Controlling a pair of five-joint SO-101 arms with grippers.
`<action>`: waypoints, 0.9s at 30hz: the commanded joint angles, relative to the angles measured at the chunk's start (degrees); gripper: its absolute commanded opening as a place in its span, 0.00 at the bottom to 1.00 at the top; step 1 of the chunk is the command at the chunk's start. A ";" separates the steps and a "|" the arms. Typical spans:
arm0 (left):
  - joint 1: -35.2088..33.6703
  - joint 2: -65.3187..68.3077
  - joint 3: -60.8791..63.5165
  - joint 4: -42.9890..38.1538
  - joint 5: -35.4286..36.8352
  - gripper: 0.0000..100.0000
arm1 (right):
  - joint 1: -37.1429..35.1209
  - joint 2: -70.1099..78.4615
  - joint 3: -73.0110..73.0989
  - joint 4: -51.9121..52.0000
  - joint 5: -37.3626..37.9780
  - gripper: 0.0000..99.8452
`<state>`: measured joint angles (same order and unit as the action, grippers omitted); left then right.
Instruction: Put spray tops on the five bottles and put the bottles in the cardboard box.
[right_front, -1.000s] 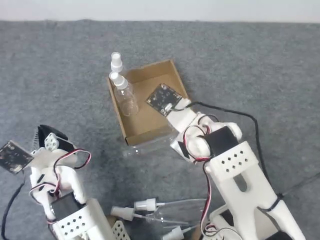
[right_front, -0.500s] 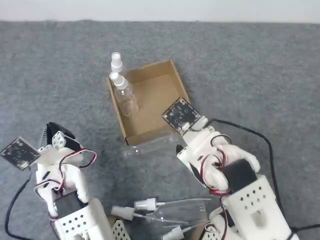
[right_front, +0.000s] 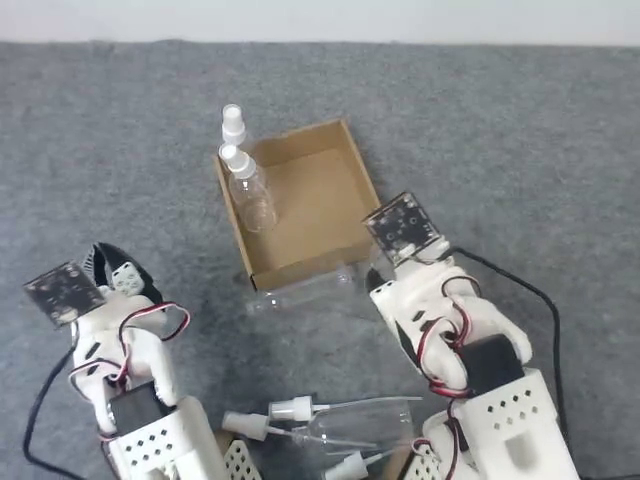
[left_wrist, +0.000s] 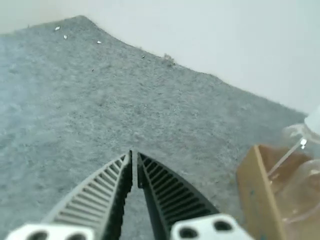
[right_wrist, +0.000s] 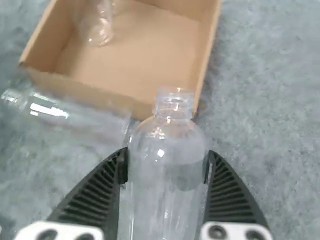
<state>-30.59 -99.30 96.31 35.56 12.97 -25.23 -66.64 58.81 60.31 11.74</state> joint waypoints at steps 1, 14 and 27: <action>0.26 -1.23 -2.33 2.73 -5.71 0.02 | 2.33 -1.63 -0.70 -1.71 -3.08 0.10; 2.37 -1.23 -5.85 9.32 -14.24 0.12 | 12.79 -2.15 3.34 -10.07 -7.47 0.10; 10.37 -0.79 -20.26 24.00 -21.80 0.13 | 16.75 -2.15 4.75 -13.76 -9.76 0.10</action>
<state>-24.70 -99.30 82.15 54.73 -6.99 -9.05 -66.99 63.82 48.97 2.68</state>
